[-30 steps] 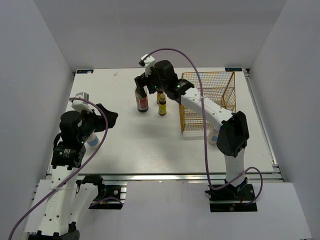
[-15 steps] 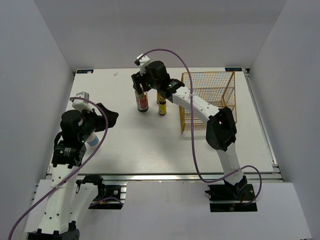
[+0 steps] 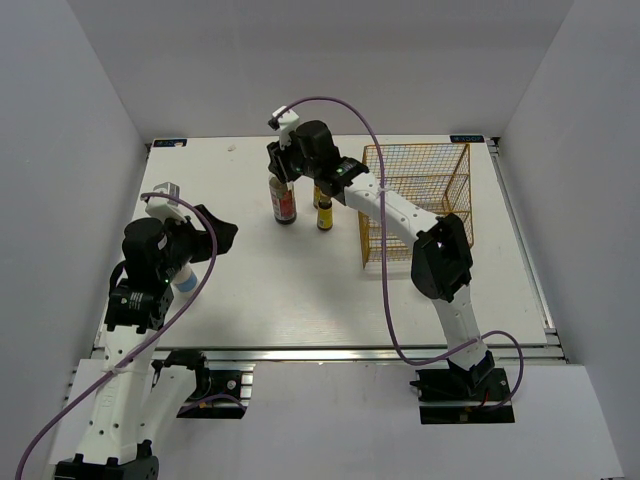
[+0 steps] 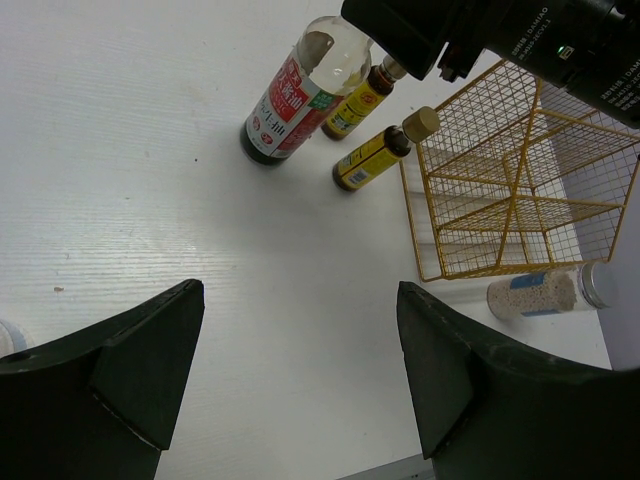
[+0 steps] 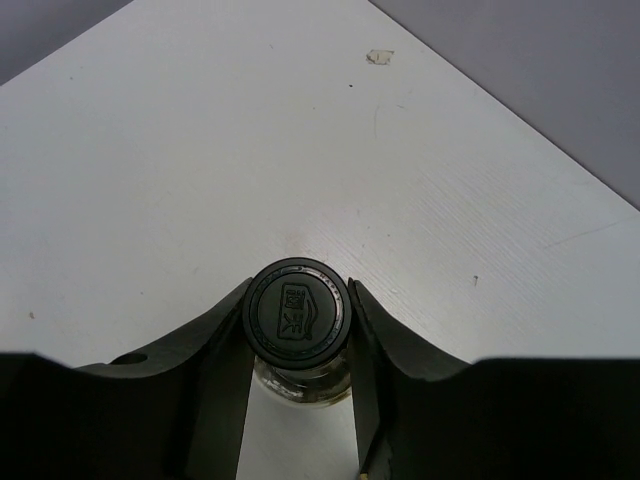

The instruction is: Organize the condiment bottles

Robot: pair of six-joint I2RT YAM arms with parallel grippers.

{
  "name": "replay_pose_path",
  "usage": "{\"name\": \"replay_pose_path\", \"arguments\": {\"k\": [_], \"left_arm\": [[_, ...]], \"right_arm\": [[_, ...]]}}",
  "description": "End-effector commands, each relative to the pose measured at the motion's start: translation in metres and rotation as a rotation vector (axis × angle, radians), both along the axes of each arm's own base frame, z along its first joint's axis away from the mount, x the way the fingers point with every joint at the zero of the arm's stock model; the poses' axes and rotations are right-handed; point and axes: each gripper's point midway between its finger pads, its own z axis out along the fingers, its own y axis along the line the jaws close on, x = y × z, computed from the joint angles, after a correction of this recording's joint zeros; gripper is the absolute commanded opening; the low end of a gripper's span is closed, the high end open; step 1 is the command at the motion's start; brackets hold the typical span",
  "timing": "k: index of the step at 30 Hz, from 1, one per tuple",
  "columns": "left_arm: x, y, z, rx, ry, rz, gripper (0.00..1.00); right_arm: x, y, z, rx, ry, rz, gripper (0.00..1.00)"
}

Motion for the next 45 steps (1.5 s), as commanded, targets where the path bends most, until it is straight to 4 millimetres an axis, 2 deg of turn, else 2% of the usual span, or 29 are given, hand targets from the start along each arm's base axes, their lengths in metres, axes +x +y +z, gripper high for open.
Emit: {"name": "replay_pose_path", "arguments": {"k": [1,5,6,8,10,13,15,16,18,19,21,22,24,27,30,33,36,39,45], "left_arm": [[0.000,-0.002,0.003,-0.010,-0.014,-0.008,0.87],[-0.001,-0.002,0.004,-0.011,-0.020,-0.008,0.87],[-0.001,-0.002,0.005,-0.012,-0.026,-0.010,0.87],[-0.001,-0.002,0.005,-0.015,-0.027,-0.012,0.88],[-0.001,-0.003,0.006,-0.019,-0.034,-0.014,0.87],[0.000,-0.005,0.005,-0.027,-0.038,-0.022,0.87],[0.001,-0.005,0.005,-0.030,-0.043,-0.023,0.87],[0.000,-0.006,0.004,-0.032,-0.044,-0.024,0.87],[0.001,-0.006,0.005,-0.035,-0.050,-0.028,0.87],[0.000,-0.007,0.004,-0.037,-0.049,-0.029,0.87],[0.001,-0.008,0.003,-0.041,-0.051,-0.036,0.87],[0.001,-0.008,0.003,-0.041,-0.051,-0.037,0.87],[0.001,-0.009,0.000,-0.042,-0.050,-0.043,0.88],[0.001,-0.011,-0.004,-0.043,-0.049,-0.054,0.88],[0.002,-0.012,-0.006,-0.046,-0.050,-0.062,0.88],[0.002,-0.014,-0.007,-0.049,-0.054,-0.073,0.88],[0.003,-0.016,-0.008,-0.051,-0.054,-0.081,0.88],[0.004,-0.017,-0.008,-0.054,-0.058,-0.090,0.88],[0.005,-0.021,-0.013,-0.061,-0.054,-0.112,0.88]], "right_arm": [[0.008,0.009,0.045,0.091,-0.092,0.014,0.00],[0.005,0.011,0.080,0.153,-0.130,0.065,0.00],[0.005,0.010,0.101,0.184,-0.158,0.073,0.00],[0.001,0.009,0.127,0.228,-0.184,0.091,0.00],[-0.005,0.004,0.163,0.276,-0.231,0.099,0.00],[-0.017,-0.005,0.194,0.326,-0.252,0.104,0.00],[-0.023,-0.012,0.205,0.338,-0.251,0.103,0.00],[-0.028,-0.019,0.218,0.349,-0.263,0.102,0.00],[-0.032,-0.030,0.229,0.358,-0.269,0.092,0.00],[-0.038,-0.039,0.246,0.374,-0.292,0.087,0.00],[-0.041,-0.052,0.258,0.373,-0.305,0.076,0.00],[-0.051,-0.062,0.276,0.387,-0.329,0.082,0.00],[-0.066,-0.075,0.295,0.388,-0.365,0.091,0.00],[-0.080,-0.090,0.317,0.407,-0.396,0.080,0.00],[-0.097,-0.116,0.351,0.426,-0.473,0.050,0.00],[-0.108,-0.136,0.375,0.448,-0.520,0.012,0.00],[-0.111,-0.159,0.391,0.441,-0.577,-0.059,0.00],[-0.105,-0.184,0.396,0.415,-0.611,-0.139,0.00],[-0.074,-0.244,0.389,0.355,-0.616,-0.295,0.00]]}}
